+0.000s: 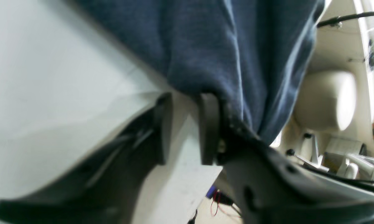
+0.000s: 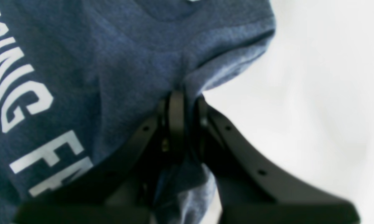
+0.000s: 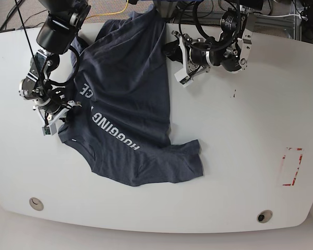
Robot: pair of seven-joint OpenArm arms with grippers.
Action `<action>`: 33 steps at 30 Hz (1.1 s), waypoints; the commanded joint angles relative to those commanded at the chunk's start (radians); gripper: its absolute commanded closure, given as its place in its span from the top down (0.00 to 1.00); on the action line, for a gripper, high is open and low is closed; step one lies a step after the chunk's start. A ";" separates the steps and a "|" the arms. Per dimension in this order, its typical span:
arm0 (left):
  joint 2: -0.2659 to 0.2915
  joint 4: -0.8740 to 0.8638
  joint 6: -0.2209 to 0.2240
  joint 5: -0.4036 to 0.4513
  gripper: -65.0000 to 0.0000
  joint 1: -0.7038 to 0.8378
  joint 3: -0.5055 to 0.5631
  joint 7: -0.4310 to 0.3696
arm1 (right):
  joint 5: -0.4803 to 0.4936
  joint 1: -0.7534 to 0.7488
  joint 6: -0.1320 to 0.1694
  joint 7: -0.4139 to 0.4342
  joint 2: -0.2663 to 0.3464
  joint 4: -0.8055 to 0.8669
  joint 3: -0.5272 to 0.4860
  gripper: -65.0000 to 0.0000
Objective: Layout the t-shirt on the table in an organized manner, then fold the t-shirt properly
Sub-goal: 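Move the left gripper to the t-shirt's hem and pinch it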
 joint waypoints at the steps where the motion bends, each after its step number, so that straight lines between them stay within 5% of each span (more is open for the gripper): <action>1: 0.000 0.000 0.000 0.000 0.41 0.000 0.000 0.000 | 0.000 0.000 0.000 0.000 0.000 0.000 0.000 0.06; 16: -0.006 -0.005 0.000 0.003 0.67 -0.066 0.075 0.006 | 0.005 -0.003 0.000 0.000 0.000 0.000 0.000 0.06; 33: -0.005 -0.186 -0.008 -0.003 0.63 -0.201 0.215 0.006 | 0.005 0.000 0.000 -0.002 0.000 0.000 0.000 0.06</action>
